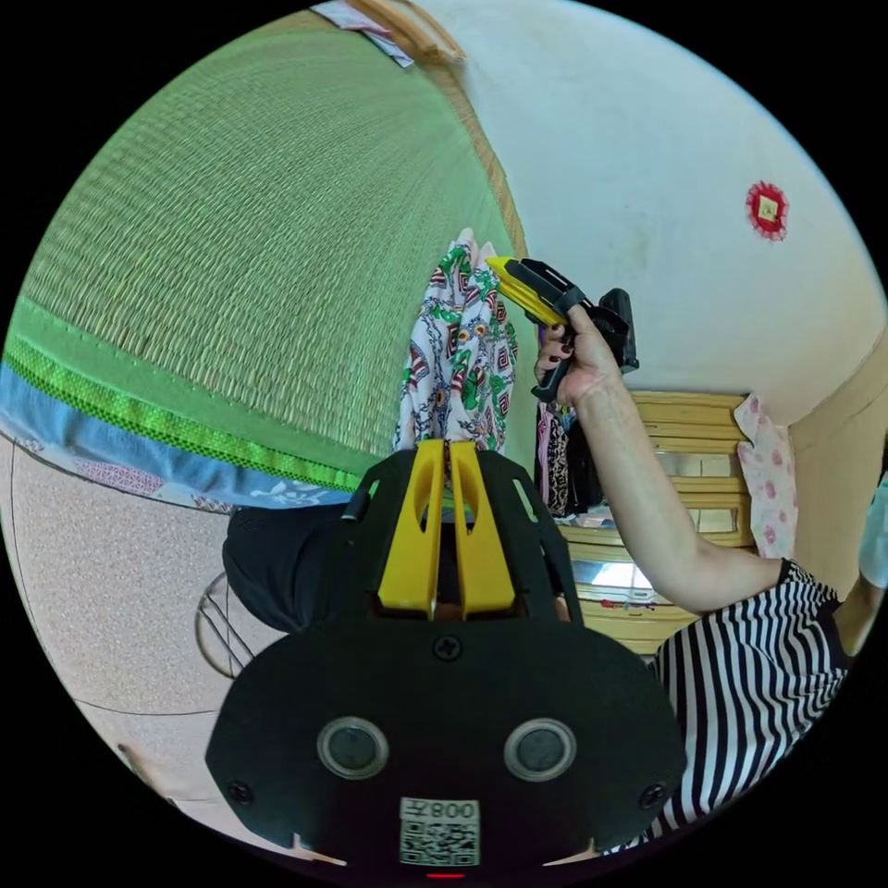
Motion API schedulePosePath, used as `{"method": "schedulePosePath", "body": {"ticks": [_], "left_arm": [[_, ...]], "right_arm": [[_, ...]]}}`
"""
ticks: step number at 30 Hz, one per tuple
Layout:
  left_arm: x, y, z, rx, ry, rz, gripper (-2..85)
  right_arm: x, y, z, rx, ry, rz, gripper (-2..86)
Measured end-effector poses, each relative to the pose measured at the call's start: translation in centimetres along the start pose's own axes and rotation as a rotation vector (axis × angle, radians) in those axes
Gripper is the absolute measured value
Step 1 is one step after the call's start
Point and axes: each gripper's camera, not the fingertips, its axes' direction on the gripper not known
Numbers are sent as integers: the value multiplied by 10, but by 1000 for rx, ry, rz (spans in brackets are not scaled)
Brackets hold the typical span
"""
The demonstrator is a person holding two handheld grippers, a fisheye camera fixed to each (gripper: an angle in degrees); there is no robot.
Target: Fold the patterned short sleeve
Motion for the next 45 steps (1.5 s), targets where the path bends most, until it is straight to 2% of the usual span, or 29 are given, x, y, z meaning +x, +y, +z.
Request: {"method": "schedulePosePath", "body": {"ticks": [15, 22, 33, 40, 45], "left_arm": [[-44, -12, -67, 35, 99, -61, 8], [-48, -9, -87, 54, 96, -60, 6], [-26, 6, -106, 68, -30, 16, 10], [0, 0, -96, 80, -189, 115, 45], [12, -4, -73, -3, -303, 172, 24]], "right_arm": [[-36, -71, -66, -23, 15, -57, 36], [-53, -86, -122, 1, -54, -148, 38], [-56, -130, -134, -100, 77, -139, 5], [-58, -141, -166, -95, 67, -146, 2], [-58, -138, -194, -86, 48, -140, 1]]}}
